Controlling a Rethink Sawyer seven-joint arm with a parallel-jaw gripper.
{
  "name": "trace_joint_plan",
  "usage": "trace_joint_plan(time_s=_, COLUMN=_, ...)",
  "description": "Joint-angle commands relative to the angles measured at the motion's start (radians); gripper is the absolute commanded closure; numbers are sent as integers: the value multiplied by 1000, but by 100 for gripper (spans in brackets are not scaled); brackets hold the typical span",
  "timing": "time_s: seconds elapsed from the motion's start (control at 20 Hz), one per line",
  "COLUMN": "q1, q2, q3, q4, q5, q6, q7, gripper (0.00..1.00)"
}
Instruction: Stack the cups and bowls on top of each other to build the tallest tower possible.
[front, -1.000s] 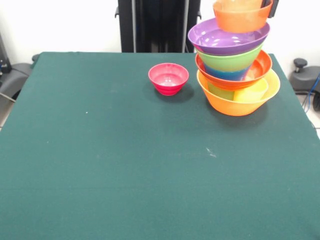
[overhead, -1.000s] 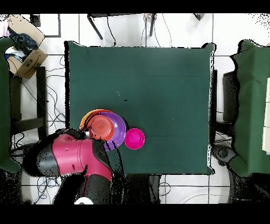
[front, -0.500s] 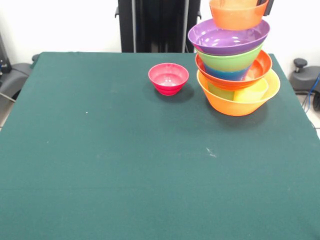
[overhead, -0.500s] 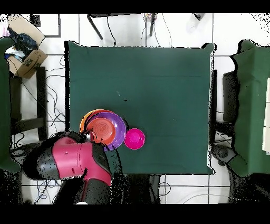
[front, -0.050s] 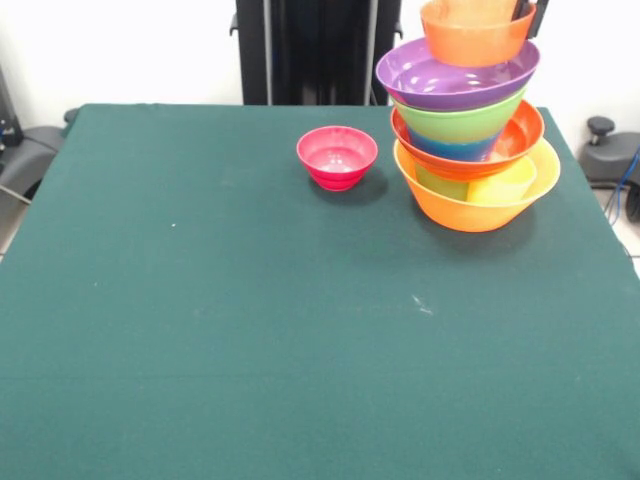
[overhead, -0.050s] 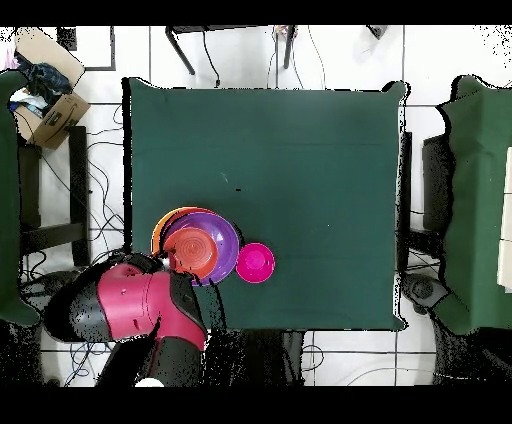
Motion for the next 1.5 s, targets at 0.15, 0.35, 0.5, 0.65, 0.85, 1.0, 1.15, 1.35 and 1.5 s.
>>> trace_joint_plan(time_s=0.15, q1=27, q2=56, q3=15, q4=106, q5=-2, q6=-87, q7=216, gripper=100)
trace_joint_plan(time_s=0.35, q1=22, q2=58, q3=22, q4=129, q5=0, q6=-90, q7=195, gripper=100)
trace_joint_plan(time_s=0.5, q1=26, q2=57, q3=23, q4=141, q5=-2, q6=-94, q7=188, gripper=100)
trace_joint_plan(time_s=0.65, q1=31, q2=54, q3=20, q4=149, q5=-1, q6=-98, q7=186, gripper=100)
trace_joint_plan(time_s=0.85, q1=35, q2=57, q3=14, q4=160, q5=-1, q6=-120, q7=186, gripper=100)
trace_joint_plan(time_s=1.0, q1=32, q2=56, q3=22, q4=166, q5=6, q6=-139, q7=186, gripper=100)
trace_joint_plan(time_s=1.15, q1=33, q2=51, q3=28, q4=173, q5=17, q6=-143, q7=190, gripper=100)
trace_joint_plan(time_s=1.35, q1=34, q2=42, q3=35, q4=184, q5=25, q6=-147, q7=192, gripper=100)
trace_joint_plan(time_s=1.5, q1=26, q2=37, q3=41, q4=192, q5=26, q6=-158, q7=188, gripper=100)
